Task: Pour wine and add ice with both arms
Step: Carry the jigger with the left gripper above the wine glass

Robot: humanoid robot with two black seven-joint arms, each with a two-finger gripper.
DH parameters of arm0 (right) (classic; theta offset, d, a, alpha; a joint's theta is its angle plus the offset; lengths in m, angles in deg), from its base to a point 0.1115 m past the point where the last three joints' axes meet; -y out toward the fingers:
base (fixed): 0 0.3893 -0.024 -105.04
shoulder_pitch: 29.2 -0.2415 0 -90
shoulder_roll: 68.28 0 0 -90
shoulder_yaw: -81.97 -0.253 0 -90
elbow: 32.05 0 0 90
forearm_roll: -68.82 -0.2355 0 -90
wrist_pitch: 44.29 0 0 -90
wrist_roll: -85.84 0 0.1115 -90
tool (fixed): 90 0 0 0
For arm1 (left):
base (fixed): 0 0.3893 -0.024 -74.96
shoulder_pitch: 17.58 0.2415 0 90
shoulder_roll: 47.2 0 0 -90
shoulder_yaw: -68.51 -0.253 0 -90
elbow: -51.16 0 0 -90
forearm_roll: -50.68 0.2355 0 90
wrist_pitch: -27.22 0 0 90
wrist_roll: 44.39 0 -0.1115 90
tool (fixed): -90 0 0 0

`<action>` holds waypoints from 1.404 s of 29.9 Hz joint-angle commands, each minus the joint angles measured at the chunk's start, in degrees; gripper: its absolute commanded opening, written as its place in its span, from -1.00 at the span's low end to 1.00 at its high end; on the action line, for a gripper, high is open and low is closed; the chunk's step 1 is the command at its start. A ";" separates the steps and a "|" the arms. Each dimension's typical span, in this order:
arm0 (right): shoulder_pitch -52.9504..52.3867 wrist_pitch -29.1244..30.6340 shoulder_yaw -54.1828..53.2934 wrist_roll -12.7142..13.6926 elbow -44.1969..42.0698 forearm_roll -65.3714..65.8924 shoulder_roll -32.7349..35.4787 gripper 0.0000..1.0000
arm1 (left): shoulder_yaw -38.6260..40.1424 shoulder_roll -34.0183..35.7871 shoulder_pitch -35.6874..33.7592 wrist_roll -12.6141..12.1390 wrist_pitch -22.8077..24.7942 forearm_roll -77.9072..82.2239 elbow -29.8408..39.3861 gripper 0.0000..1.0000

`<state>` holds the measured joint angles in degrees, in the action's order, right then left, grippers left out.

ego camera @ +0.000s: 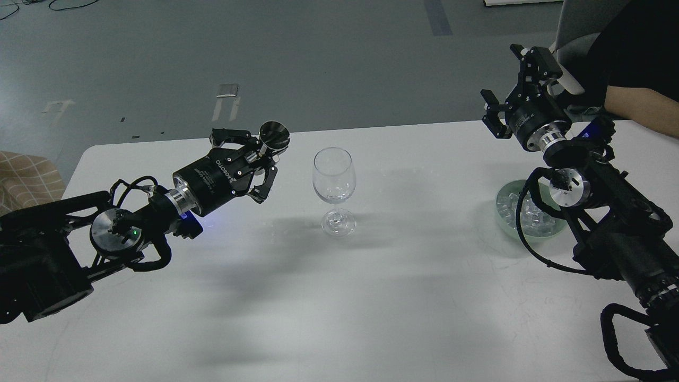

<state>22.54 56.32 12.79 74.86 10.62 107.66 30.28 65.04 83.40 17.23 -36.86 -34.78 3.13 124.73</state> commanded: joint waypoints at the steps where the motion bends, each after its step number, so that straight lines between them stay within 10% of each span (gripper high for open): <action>1: 0.03 -0.07 -0.08 0.00 0.05 0.00 0.06 1.00 | -0.04 -0.61 -0.18 -0.07 0.00 0.00 -0.36 -1.00; 42: 0.64 -0.07 -0.16 0.00 0.84 0.00 0.15 1.00 | -2.07 -11.07 -4.22 -0.07 0.00 -0.09 -12.05 -1.00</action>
<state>23.18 56.29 12.64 74.85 11.45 107.66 30.43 62.99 72.77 13.43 -36.92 -34.78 2.96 112.91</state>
